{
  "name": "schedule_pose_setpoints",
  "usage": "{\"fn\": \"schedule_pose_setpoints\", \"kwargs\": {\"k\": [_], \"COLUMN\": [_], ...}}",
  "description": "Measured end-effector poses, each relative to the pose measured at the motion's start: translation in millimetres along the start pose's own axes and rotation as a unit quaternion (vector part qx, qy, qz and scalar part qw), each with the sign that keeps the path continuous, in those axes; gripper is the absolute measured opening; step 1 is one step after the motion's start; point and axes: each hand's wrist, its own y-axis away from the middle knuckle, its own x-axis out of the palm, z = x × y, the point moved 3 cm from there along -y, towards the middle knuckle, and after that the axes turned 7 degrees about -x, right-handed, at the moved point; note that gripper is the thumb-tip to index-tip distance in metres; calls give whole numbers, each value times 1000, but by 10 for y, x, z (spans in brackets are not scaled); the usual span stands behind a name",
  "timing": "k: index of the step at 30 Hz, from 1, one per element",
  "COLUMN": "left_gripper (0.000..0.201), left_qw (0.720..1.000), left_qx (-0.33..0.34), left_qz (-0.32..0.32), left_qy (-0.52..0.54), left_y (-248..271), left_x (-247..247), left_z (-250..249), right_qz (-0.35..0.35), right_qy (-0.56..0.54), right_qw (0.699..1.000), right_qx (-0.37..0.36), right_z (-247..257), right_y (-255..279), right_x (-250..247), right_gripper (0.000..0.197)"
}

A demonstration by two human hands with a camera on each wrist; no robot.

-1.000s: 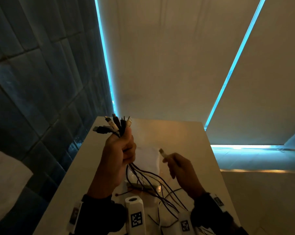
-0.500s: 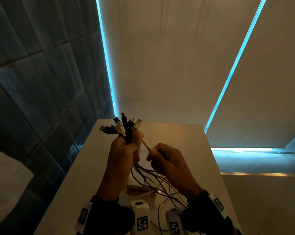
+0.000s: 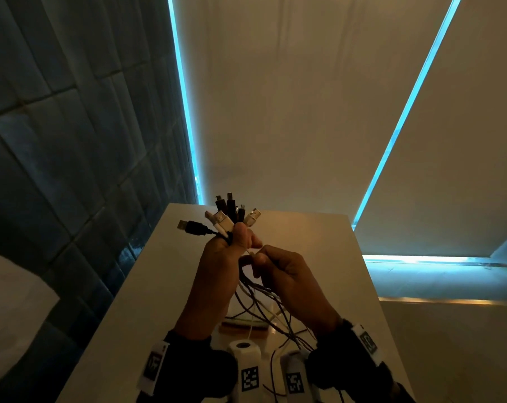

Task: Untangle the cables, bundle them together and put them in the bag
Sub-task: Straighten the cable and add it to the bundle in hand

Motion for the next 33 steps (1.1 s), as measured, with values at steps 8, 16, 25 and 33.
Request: {"fn": "schedule_pose_setpoints", "kwargs": {"k": [8,16,25,33], "left_gripper": [36,37,39,38], "left_qw": [980,979,978,991], "left_qx": [-12,-17,-27,-122], "left_qz": [1,11,7,35], "left_qy": [201,203,209,53], "left_y": [-19,-2,20,57], "left_x": [-86,-170,-240,-194], "left_z": [-161,-140,-205,-74], "right_qz": [2,-1,-1,-200], "right_qy": [91,168,222,-3], "right_qw": [995,983,967,959], "right_qx": [27,70,129,201], "right_z": [-527,-930,-1304,-815], "right_y": [215,417,566,373], "right_x": [1,-31,-51,-357], "right_gripper": [32,39,46,24]}}
